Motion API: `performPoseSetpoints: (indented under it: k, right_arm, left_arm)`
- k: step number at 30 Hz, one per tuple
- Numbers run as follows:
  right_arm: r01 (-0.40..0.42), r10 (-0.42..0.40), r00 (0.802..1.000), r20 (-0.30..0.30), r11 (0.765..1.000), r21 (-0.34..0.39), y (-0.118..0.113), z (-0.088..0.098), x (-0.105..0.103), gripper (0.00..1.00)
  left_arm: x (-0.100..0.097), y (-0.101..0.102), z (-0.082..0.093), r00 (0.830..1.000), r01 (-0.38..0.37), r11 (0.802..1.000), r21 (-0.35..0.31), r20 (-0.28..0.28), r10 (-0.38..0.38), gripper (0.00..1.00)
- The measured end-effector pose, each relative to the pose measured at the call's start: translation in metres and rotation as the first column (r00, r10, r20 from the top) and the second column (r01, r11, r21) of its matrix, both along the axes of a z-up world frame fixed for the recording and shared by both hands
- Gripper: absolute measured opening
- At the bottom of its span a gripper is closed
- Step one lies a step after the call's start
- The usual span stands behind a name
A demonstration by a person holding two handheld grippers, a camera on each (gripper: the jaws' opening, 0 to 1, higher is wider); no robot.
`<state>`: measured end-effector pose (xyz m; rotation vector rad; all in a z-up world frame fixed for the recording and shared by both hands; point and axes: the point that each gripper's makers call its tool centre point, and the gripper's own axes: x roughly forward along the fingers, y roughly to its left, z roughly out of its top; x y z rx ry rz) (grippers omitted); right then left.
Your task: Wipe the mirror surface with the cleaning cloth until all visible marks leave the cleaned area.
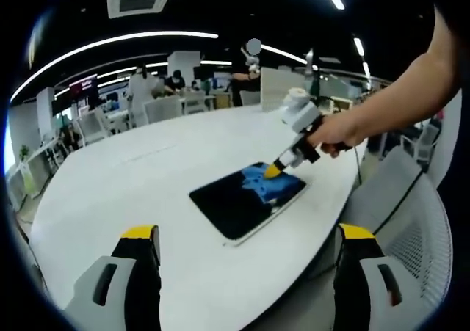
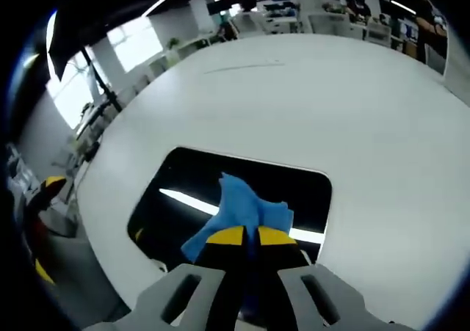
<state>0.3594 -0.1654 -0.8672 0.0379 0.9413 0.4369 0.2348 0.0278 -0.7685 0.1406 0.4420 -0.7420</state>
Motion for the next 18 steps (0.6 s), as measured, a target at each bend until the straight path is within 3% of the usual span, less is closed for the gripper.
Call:
performPoseSetpoints:
  k: [18]
  right_arm:
    - [0.018,-0.019,1.000,-0.004,1.000,-0.019,-0.027,0.000,0.003,0.00]
  left_arm:
    - [0.000,-0.002,0.002,1.000,0.009,1.000,-0.003,0.022,-0.009,0.99]
